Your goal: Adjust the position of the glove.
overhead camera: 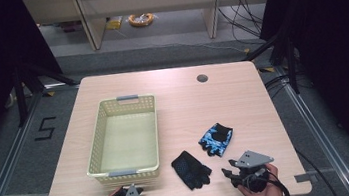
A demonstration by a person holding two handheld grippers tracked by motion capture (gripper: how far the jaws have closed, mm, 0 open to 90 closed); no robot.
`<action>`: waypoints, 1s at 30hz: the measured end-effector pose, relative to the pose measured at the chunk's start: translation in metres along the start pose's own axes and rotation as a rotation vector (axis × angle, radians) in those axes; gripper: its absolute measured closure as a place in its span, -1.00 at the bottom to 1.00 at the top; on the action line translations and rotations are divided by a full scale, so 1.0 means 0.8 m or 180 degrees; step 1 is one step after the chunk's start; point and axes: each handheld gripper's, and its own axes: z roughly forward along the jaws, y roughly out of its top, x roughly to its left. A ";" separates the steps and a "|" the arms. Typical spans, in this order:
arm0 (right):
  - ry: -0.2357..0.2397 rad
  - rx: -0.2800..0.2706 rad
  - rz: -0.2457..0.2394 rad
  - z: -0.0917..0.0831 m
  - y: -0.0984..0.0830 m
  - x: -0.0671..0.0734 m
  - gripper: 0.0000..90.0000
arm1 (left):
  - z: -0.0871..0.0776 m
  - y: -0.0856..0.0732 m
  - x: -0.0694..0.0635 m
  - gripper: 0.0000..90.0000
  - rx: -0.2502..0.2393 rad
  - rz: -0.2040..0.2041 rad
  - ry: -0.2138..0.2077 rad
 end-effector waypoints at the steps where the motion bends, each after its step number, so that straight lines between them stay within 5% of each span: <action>1: 0.0038 -0.0045 -0.0062 0.000 0.002 0.001 0.63 | 0.000 0.000 0.000 -0.63 -0.0005 -0.0001 0.0000; 6: 0.0082 -0.0108 -0.0202 0.009 0.013 0.014 0.94 | 0.000 0.001 0.001 -0.63 -0.0002 0.0069 0.0004; 7: 0.0086 -0.0118 -0.0331 0.012 0.015 0.013 0.96 | 0.000 0.000 0.000 -0.63 -0.0006 0.0012 0.0001; 17: 0.0093 0.0009 -0.0348 0.039 0.026 0.005 1.00 | 0.001 0.001 0.000 -0.63 0.0014 0.0020 -0.0045; 30: 0.0281 0.0342 -0.0267 0.083 0.031 0.003 1.00 | 0.000 0.000 0.000 -0.63 -0.0017 0.0005 0.0013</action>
